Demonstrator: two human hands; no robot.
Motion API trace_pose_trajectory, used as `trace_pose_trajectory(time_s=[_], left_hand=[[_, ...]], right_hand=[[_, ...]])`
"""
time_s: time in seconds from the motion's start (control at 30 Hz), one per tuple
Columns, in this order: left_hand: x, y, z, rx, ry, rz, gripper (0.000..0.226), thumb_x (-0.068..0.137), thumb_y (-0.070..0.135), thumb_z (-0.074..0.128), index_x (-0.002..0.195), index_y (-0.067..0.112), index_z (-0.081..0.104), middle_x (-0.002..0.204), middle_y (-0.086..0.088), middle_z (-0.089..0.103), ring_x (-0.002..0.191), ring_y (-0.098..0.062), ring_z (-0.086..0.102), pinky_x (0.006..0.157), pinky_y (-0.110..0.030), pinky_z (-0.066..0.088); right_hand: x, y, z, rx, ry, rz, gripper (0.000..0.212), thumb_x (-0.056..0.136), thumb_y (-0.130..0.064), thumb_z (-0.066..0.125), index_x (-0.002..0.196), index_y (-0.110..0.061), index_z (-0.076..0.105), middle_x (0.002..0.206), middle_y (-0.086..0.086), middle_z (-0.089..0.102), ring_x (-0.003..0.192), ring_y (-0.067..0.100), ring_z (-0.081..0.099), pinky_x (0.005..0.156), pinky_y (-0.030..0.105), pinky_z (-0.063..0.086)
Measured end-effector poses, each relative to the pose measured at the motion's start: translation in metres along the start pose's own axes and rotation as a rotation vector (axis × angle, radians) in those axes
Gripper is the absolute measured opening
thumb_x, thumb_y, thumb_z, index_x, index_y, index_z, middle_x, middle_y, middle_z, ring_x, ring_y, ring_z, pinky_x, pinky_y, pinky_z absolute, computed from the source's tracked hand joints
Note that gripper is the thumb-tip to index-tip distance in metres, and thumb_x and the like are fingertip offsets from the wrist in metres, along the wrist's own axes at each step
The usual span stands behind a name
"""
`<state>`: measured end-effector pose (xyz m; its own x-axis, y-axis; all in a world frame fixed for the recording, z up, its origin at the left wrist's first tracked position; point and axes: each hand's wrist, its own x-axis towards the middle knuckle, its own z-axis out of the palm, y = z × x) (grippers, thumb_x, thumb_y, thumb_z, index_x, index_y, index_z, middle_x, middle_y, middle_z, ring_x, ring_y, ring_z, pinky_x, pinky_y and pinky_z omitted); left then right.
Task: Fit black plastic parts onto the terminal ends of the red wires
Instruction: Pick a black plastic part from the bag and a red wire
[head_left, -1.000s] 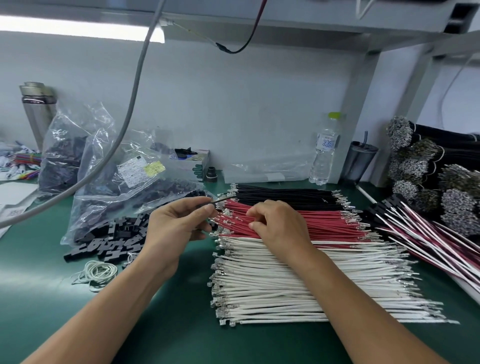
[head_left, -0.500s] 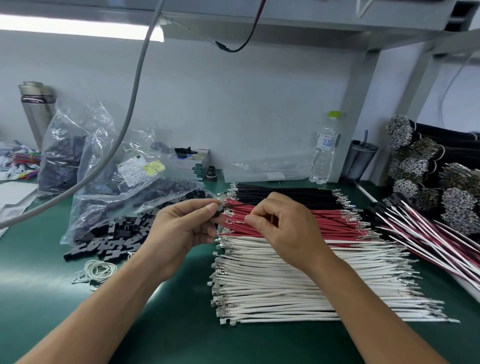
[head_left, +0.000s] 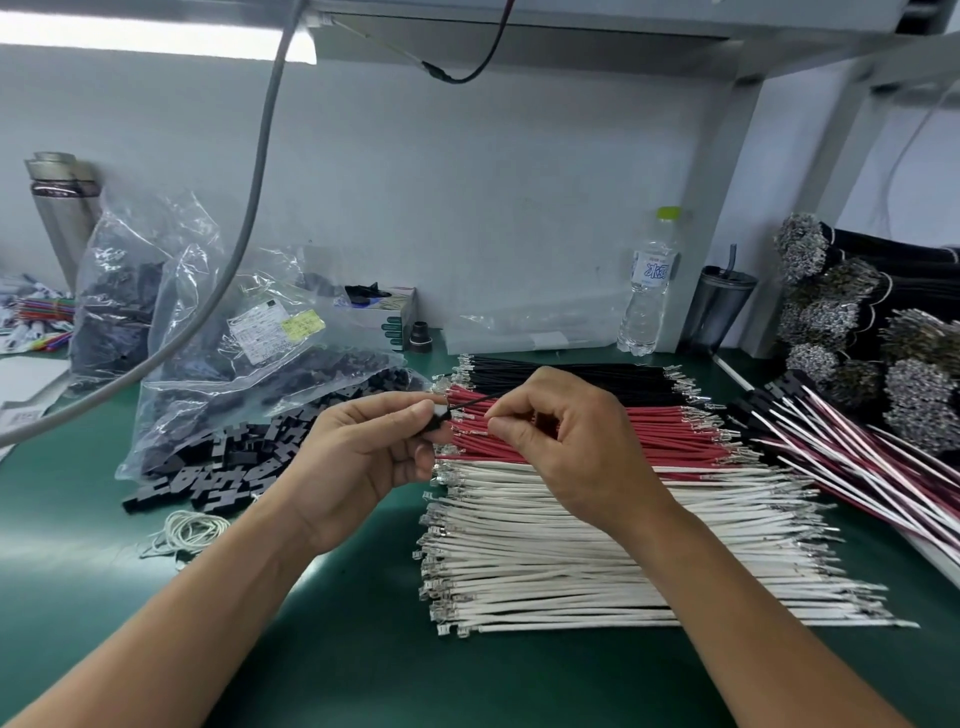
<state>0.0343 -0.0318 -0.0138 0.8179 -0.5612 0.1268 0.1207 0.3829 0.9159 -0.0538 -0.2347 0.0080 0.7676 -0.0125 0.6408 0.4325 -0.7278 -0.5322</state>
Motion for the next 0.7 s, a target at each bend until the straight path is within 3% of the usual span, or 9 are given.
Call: trace_pose_trajectory(time_s=[0.7], left_hand=[[0.0,0.0005,-0.0023,-0.006,-0.062,-0.026,0.02,0.082,0.014,0.071,0.097,0.004,0.08,0.078,-0.014,0.074,0.056,-0.018,0.062,0.056,-0.028,0.055]], right_hand=[[-0.0009,-0.0075,0.0025,-0.122,0.101,-0.108,0.003,0.087,-0.018,0.077,0.086,-0.019,0.075,0.083,-0.014,0.061,0.076,0.007,0.06,0.066,0.031,0.052]])
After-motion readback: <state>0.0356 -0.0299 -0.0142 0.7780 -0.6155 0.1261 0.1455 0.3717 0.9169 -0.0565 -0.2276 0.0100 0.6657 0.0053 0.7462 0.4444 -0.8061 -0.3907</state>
